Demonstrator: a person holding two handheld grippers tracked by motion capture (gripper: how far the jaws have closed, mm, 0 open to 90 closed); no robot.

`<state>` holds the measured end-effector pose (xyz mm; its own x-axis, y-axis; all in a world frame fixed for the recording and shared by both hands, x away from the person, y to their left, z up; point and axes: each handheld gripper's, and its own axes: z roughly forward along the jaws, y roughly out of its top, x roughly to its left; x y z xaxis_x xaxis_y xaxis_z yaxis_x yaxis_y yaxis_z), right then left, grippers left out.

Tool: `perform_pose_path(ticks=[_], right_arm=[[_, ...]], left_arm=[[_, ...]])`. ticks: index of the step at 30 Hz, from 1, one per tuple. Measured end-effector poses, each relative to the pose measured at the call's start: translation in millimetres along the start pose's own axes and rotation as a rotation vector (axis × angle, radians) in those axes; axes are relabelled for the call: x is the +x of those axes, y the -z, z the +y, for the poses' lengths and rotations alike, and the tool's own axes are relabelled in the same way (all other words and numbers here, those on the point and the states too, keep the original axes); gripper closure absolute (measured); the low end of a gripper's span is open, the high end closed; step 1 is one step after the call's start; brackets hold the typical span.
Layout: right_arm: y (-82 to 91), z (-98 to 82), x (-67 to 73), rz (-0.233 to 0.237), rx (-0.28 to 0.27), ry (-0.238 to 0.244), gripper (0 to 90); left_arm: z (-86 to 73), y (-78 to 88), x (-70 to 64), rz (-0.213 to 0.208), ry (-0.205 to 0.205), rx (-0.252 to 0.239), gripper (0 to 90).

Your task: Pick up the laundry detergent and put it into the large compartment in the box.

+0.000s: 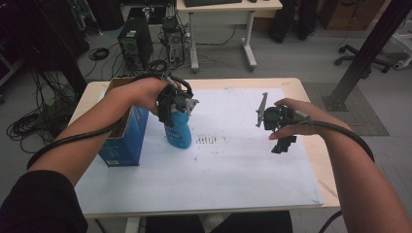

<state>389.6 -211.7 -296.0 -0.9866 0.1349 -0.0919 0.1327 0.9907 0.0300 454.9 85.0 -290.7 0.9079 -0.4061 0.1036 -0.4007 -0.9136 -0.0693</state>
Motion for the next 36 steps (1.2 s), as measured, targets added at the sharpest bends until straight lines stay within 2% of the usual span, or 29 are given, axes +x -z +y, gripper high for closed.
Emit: perform_pose_path(ticks=[10,12,15,18,23,25,31,33,36], right_arm=[[1.0,0.7,1.5,0.001,0.004,0.001,4.2],[1.0,0.6,1.7,0.002,0.004,0.001,4.3],[1.0,0.8,1.8,0.001,0.005,0.003,4.3],[1.5,1.7,1.8,-0.002,-0.001,0.009,4.3],[5.5,2.8,2.8,-0.006,0.004,0.01,4.3],[7.5,3.0,2.8,-0.008,0.005,0.01,4.3],[10.8,4.5,4.0,-0.015,0.0,0.018,4.3],[11.3,5.2,4.1,-0.017,-0.005,0.026,4.3],[12.0,6.6,5.3,-0.016,-0.003,0.029,4.3]], left_arm=[[-0.5,1.4,-2.4,0.005,-0.004,0.007,37.9],[0.0,1.8,-3.8,0.023,-0.007,0.007,38.0],[0.7,3.4,-4.9,0.045,0.003,0.015,38.0],[1.2,9.3,-4.5,0.04,0.023,0.024,38.0],[1.9,20.4,-6.4,0.021,0.076,0.036,38.0],[2.2,25.5,-7.2,0.011,0.111,0.036,38.0],[2.5,39.6,-9.9,-0.017,0.23,0.04,37.9],[2.6,46.8,-10.2,-0.033,0.3,0.047,37.9],[2.0,56.0,-11.5,-0.048,0.363,0.05,37.9]])
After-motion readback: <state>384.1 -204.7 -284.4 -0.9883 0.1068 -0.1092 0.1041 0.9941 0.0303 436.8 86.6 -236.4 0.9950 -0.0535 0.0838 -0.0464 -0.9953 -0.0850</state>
